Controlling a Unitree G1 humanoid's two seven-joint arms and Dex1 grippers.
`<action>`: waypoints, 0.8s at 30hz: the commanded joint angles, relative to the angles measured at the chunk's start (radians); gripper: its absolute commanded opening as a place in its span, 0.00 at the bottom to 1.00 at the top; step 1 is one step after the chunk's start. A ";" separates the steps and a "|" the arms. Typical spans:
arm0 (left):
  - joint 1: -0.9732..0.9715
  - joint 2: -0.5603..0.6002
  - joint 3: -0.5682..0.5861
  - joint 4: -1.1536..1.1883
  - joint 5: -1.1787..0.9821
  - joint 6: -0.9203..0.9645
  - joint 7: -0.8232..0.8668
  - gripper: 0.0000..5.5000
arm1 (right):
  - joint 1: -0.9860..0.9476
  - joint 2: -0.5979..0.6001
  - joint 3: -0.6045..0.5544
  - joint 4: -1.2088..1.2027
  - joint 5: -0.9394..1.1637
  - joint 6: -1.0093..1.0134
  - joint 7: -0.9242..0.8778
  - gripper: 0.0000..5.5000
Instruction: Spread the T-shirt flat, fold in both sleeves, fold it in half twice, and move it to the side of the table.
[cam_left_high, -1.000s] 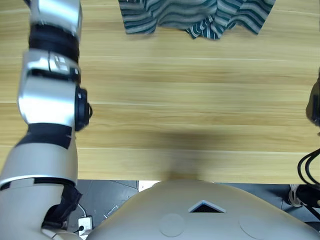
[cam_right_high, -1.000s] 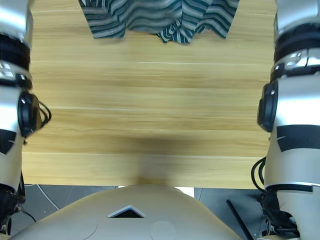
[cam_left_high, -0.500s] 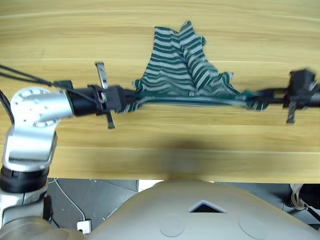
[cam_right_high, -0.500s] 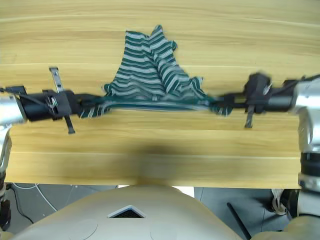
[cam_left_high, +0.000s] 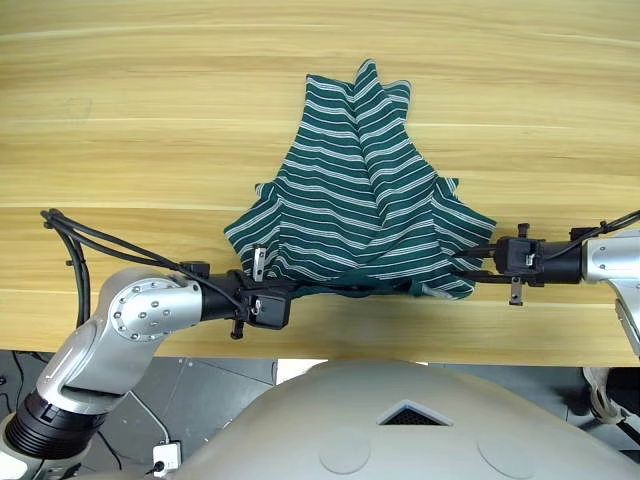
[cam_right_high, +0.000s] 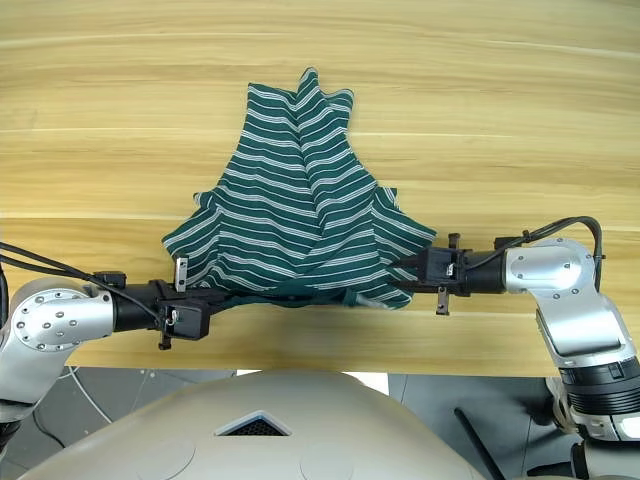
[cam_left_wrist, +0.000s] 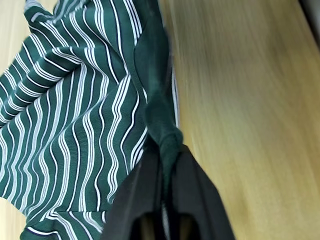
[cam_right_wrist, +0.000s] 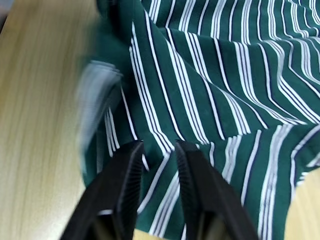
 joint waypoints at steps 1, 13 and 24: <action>-0.028 0.030 0.039 0.031 -0.047 0.009 -0.027 0.17 | -0.017 -0.031 -0.015 0.007 0.068 0.078 0.048 0.37; -0.046 0.054 0.298 -0.196 -0.940 0.322 -0.094 0.50 | -0.246 0.231 -0.131 0.017 0.372 0.431 -0.220 0.71; -0.786 -0.381 -0.033 0.544 -0.414 0.373 0.501 0.60 | -0.719 0.523 0.026 0.515 0.142 0.598 -0.644 0.71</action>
